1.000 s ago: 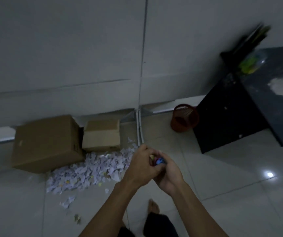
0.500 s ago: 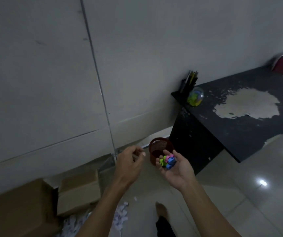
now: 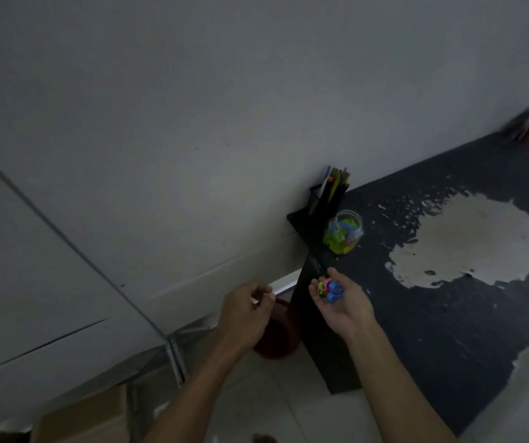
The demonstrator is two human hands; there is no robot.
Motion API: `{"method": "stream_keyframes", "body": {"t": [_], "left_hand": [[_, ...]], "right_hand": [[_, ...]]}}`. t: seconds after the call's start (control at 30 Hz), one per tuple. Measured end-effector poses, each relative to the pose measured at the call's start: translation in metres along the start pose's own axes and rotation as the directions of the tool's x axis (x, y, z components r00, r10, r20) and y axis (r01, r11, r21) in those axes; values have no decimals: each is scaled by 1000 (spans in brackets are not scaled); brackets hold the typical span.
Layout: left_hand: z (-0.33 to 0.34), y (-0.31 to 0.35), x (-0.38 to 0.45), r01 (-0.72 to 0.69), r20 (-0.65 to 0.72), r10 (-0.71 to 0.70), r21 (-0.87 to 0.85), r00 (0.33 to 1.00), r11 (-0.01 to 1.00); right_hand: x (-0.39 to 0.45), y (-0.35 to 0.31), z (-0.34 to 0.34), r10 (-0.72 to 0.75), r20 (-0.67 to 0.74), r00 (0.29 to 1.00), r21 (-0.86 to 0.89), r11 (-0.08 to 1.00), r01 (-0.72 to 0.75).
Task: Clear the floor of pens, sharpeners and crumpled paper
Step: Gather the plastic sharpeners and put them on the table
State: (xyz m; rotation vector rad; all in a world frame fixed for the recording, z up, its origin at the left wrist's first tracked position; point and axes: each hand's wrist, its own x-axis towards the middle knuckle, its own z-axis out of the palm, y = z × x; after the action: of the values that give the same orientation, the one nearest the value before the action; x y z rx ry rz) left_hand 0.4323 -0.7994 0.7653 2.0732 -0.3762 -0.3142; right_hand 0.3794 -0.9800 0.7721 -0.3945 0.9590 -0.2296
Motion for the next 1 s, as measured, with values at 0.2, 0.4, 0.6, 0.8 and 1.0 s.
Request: {"method": "stream_keyframes", "body": {"t": [0.2, 0.4, 0.6, 0.8, 1.0], "left_hand": [[57, 40, 86, 9, 78, -9, 10, 997, 1000], [98, 64, 137, 20, 141, -20, 0, 990, 1000], [120, 64, 156, 24, 138, -24, 1, 990, 1000], [125, 59, 160, 27, 155, -24, -12, 988, 1000], [120, 53, 159, 26, 152, -27, 7, 988, 1000]], "right_hand": [[81, -69, 25, -275, -24, 961, -170, 949, 267], [151, -113, 44, -796, 175, 579, -713, 302, 632], [206, -119, 39, -710, 573, 410, -722, -200, 663], [225, -106, 16, -664, 618, 420, -735, -301, 607], [224, -104, 17, -654, 617, 438, -753, -329, 569]]}}
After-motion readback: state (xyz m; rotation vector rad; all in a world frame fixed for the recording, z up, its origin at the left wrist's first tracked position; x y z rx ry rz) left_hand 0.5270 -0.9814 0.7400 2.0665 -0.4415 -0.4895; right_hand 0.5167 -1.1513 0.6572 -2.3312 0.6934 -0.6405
